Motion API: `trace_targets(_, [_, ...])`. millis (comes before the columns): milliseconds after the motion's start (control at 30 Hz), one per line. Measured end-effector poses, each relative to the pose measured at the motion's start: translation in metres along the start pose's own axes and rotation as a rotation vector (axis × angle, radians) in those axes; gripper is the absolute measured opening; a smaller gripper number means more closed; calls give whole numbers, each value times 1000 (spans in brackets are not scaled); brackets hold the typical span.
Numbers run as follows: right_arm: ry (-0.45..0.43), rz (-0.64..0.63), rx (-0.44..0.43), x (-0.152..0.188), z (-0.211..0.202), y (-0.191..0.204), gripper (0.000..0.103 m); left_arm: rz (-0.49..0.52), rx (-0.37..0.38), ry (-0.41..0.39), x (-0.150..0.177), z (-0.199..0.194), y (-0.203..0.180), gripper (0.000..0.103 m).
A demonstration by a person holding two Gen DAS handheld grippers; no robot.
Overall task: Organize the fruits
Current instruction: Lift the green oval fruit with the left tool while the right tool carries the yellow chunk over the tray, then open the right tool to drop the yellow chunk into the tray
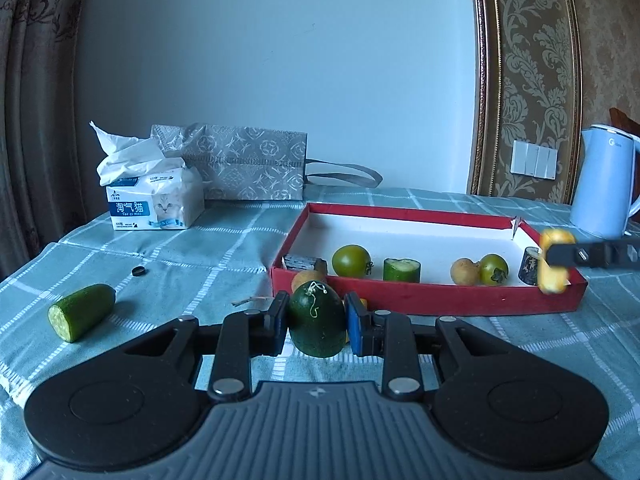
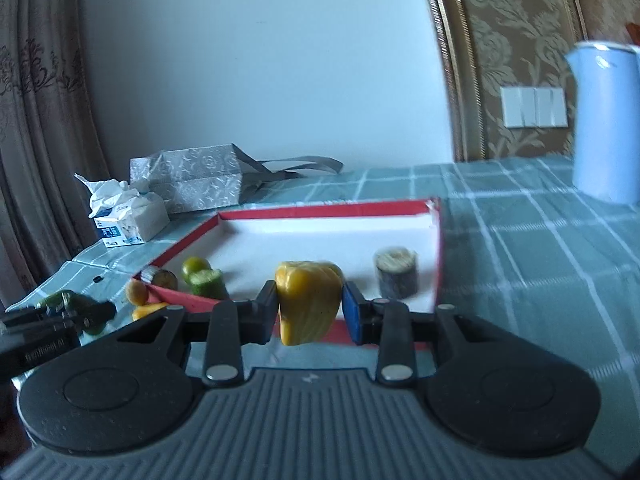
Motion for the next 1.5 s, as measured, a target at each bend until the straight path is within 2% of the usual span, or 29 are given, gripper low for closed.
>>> trace_targets(167, [-12,-36,-8,-30,28,27,33,-31,11,13,0,2,5,29])
trace_targets(300, [-1,-52,33,-46,62,35,32,-47,22,19,0,2,7,29])
trace_targets(533, [51,-2,99,-55,112,25,32,-60,36,32,1,4,8,29])
trace_targets(767, [81,11,140,-49,134,19,32,-77,32,49,1,7,11,29])
trace_targets(1167, [54,17,144,-53,129,19,32,-77,22,54,2,7,11,29])
trace_targets(1333, [23,32,89,-54,98,23,32,-77,6,54,2,8,12,29])
trace_targets(1433, [1,19,58,-43,68,25,42,-77,-2,54,2,8,13,29])
trace_targets(1500, [-2,-13,43,-30,48,26,42,-77,-11,53,2,8,14,29])
Point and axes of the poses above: each gripper's, at about its wrist camera, not at the fingertips, and z roughly the way its jaws point, y to its left, x to its underside, the point moved 3 cm from there along z, roughly the way its jaws point, and after that the axes turned 9 degrees about z, right-handed, at the moved point
